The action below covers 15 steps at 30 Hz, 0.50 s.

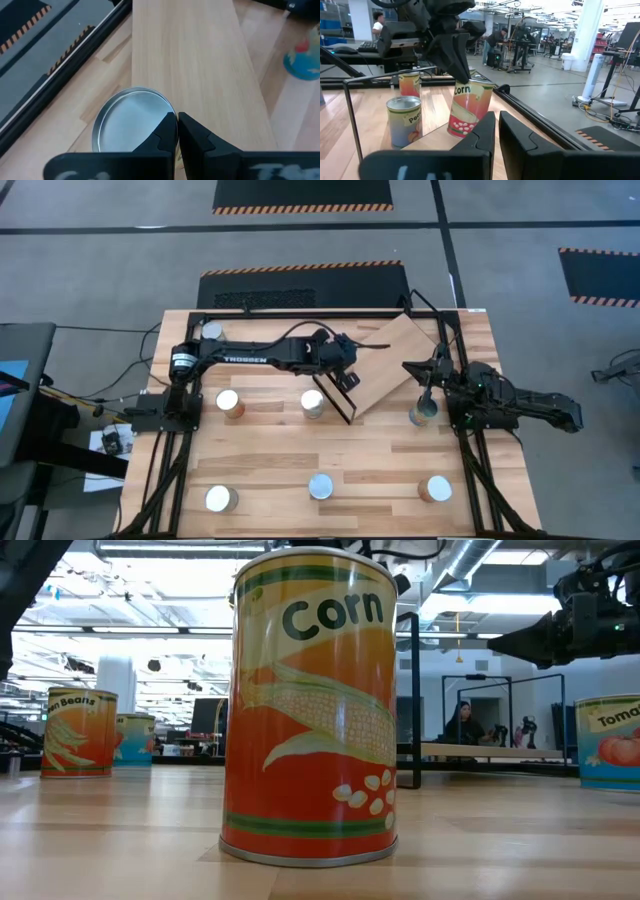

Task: Pick and place cans onto a shelf
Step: Put the top canned corn on the shelf

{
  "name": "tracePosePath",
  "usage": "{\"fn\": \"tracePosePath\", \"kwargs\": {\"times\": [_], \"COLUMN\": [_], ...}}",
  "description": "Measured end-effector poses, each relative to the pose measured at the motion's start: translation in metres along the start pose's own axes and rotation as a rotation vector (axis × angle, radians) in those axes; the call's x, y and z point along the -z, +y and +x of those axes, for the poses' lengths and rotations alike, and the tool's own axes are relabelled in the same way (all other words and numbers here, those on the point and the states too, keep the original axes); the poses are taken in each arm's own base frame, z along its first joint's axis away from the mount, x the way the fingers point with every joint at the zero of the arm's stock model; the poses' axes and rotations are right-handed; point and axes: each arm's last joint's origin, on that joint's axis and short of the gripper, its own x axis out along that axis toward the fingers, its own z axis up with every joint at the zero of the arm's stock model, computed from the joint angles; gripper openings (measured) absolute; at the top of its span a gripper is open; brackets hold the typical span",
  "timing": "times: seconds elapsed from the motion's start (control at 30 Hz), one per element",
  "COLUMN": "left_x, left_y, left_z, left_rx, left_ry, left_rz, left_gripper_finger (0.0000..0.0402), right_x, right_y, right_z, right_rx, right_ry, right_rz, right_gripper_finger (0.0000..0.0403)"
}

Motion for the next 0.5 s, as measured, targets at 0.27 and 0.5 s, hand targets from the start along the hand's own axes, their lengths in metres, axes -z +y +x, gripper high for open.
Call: {"fn": "tracePosePath", "kwargs": {"times": [0.27, 0.5], "left_x": [-0.001, 0.004], "left_y": [0.003, 0.001], "left_z": [0.001, 0.014], "left_rx": [-0.003, 0.008], "left_ry": [0.004, 0.037], "left_rz": [-0.007, 0.004], "left_gripper_finger": [0.0000, 0.0000], "right_x": [0.000, 0.000], "right_y": [0.000, 0.000], "right_z": [0.000, 0.000], "right_rx": [0.000, -0.001], "right_ry": [0.000, 0.001], "right_rz": [0.000, 0.000], "right_gripper_finger": [0.0049, 0.0049]}}
